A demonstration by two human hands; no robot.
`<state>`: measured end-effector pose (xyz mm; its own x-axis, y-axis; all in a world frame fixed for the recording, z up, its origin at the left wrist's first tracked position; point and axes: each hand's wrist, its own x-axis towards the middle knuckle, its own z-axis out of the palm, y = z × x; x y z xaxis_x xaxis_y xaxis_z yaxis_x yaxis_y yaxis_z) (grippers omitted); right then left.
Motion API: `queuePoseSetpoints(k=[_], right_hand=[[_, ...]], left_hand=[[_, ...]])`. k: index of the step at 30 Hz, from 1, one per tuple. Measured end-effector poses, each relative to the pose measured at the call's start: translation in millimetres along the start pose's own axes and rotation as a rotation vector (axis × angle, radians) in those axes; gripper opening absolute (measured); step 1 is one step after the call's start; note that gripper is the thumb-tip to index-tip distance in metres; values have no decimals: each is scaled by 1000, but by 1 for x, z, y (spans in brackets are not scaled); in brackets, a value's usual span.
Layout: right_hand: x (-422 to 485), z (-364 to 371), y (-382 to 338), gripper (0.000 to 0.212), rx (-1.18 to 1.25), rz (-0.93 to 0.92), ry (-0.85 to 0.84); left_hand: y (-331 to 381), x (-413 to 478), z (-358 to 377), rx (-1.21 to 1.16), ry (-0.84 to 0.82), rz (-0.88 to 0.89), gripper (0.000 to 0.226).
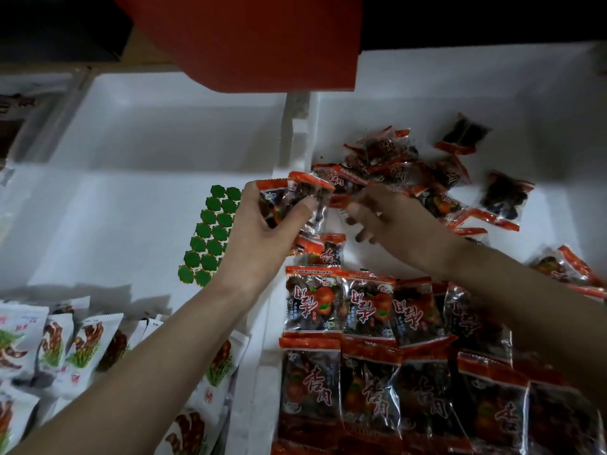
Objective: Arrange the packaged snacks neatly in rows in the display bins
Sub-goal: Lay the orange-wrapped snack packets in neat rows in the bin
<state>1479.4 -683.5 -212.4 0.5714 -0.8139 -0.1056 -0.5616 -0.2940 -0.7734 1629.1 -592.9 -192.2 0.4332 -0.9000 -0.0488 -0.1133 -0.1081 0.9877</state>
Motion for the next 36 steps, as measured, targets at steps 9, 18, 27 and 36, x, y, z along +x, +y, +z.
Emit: queuePoseSetpoints(k=[9,18,27,36], right_hand=[[-26,-24,-27,27,528,64,-46],[-24,-56,-14,23,623,96,53],[-1,-16,38,16,-93,166,37],[9,0,46,20,132,229,-56]], left_hand=[[9,-8,17,182,-164,59,28],[14,-8,20,157,-158,3,8],[6,-1,9,67,5,-30,5],[7,-5,9,65,6,-64,9]])
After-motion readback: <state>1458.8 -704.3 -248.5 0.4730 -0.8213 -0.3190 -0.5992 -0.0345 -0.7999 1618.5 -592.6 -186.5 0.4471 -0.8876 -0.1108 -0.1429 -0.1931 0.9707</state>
